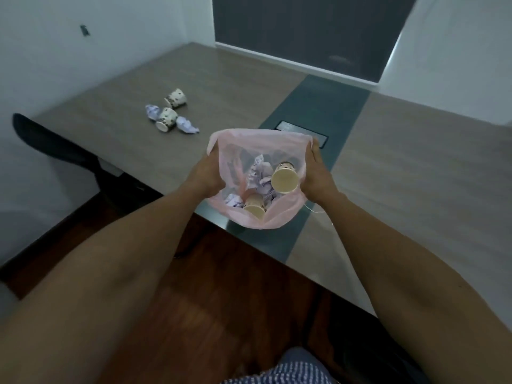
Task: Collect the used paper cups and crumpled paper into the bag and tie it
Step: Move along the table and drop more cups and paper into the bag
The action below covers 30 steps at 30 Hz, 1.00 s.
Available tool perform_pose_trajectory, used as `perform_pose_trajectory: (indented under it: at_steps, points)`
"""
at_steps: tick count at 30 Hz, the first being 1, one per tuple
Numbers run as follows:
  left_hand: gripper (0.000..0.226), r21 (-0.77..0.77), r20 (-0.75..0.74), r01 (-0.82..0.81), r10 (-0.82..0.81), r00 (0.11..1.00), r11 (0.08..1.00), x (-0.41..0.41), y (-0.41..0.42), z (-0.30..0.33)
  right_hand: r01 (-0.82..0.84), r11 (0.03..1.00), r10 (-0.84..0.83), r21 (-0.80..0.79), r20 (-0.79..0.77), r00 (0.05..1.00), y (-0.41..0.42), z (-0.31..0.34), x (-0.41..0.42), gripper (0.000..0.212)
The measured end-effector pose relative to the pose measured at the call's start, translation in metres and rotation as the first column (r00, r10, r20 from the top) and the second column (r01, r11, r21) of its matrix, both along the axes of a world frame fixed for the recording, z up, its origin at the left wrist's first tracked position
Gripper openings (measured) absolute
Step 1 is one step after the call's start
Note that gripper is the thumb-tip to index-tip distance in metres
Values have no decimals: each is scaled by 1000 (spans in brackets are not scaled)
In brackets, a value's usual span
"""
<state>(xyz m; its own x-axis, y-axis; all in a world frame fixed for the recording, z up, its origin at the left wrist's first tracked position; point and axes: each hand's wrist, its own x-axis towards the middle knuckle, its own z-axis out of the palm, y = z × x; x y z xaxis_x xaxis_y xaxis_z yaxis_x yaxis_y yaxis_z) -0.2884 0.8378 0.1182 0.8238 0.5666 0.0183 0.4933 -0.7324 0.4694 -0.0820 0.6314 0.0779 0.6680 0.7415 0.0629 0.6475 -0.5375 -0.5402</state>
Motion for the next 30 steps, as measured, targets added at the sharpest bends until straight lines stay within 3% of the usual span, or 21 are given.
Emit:
perform_pose_trajectory:
  at_steps: [7,14,24,30]
  points:
    - [106,-7,6,-124,124,992,992,-43,98,-11,-133,991,133,8,23,991,125,-4,-19,113]
    - [109,-58,14,-170,171,985,984,-24,200,-23,-131,990,132,-51,7,991,233,-13,6,111]
    - [107,-96,54,-24,30,998,995,75,332,-18,19,999,-17,-37,56,998,324,8,69,112]
    - [107,-25,26,126,-126,992,992,144,391,-12,174,985,-175,19,92,980,347,0,95,110]
